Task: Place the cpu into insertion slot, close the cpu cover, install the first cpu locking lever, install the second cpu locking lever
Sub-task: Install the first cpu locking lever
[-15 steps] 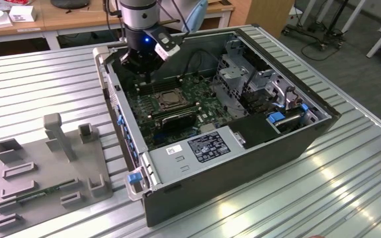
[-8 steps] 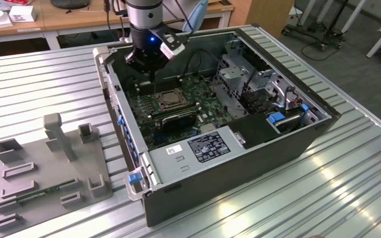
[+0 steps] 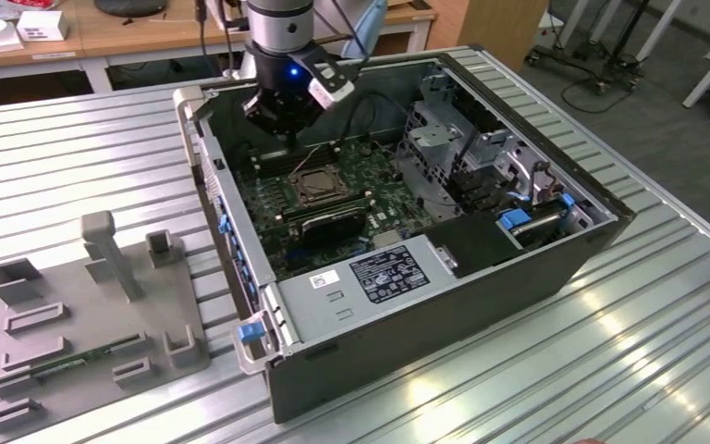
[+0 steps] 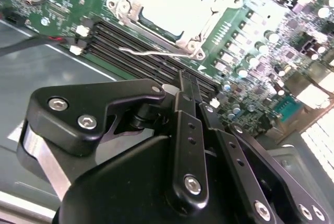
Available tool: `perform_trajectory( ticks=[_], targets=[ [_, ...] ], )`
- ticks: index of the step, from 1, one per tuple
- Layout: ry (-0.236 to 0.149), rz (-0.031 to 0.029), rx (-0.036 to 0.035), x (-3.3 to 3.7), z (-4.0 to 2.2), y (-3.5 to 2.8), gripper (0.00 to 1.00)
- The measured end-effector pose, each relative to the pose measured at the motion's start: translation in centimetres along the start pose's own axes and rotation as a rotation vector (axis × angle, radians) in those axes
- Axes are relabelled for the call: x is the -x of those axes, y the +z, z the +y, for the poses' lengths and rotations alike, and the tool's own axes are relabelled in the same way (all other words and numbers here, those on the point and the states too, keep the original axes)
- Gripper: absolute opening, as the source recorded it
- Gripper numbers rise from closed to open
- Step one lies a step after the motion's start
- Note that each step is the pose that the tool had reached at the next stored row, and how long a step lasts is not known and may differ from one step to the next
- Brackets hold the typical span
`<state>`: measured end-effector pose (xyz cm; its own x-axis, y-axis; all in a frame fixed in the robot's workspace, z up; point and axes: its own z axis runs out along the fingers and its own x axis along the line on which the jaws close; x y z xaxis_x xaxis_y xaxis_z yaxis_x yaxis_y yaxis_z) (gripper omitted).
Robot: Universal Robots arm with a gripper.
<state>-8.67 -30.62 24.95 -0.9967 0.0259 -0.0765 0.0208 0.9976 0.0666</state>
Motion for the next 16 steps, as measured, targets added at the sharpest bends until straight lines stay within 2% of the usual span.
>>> perform_trajectory(
  ticks=[3, 16],
  targets=[
    [0.000, -0.0001, 0.0008, 0.46, -0.02, 0.08, 0.11],
    [0.000, 0.0000, 0.0013, 1.65, -0.05, 0.93, 0.11]
  ],
)
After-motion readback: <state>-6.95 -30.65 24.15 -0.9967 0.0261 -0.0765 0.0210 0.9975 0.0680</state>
